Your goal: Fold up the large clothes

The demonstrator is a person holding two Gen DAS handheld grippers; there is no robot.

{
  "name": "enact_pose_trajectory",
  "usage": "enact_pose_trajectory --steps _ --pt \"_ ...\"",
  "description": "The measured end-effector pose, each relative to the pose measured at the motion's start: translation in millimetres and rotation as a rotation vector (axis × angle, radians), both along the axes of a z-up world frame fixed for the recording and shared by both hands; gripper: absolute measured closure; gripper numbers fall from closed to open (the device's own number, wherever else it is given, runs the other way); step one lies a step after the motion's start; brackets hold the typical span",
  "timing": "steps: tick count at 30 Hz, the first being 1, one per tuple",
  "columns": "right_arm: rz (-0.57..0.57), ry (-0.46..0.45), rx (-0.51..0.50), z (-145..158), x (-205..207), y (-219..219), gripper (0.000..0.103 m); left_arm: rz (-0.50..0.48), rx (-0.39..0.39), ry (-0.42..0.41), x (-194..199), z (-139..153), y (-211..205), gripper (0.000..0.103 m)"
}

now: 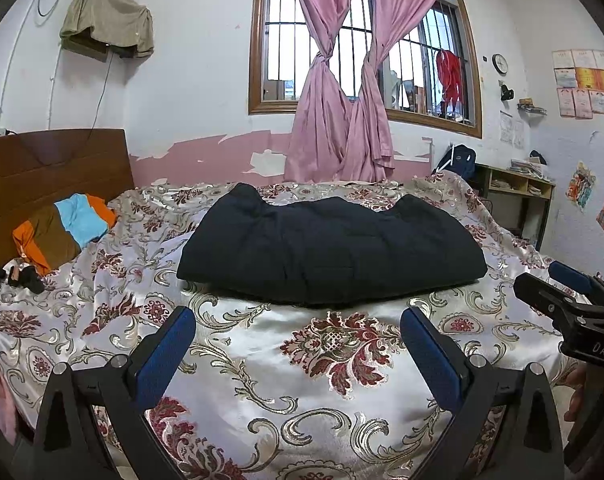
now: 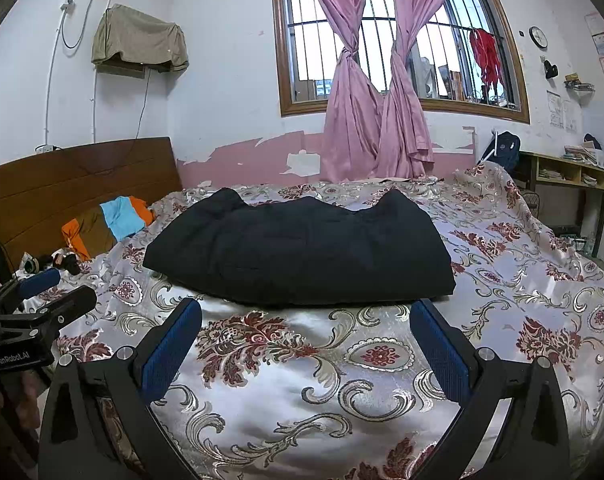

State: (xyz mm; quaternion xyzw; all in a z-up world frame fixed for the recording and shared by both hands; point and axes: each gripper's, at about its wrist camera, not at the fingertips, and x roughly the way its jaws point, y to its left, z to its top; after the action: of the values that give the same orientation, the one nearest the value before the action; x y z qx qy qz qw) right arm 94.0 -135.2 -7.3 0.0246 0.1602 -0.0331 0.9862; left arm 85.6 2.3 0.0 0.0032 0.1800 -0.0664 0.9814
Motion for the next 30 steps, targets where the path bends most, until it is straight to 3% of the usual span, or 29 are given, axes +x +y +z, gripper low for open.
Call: enact_pose_trajectory --steps 30 --pt "-0.002 0.002 0.002 0.3 -0.2 0.4 0.001 -0.002 -0.001 0.001 0.2 -1.0 1.1 0.0"
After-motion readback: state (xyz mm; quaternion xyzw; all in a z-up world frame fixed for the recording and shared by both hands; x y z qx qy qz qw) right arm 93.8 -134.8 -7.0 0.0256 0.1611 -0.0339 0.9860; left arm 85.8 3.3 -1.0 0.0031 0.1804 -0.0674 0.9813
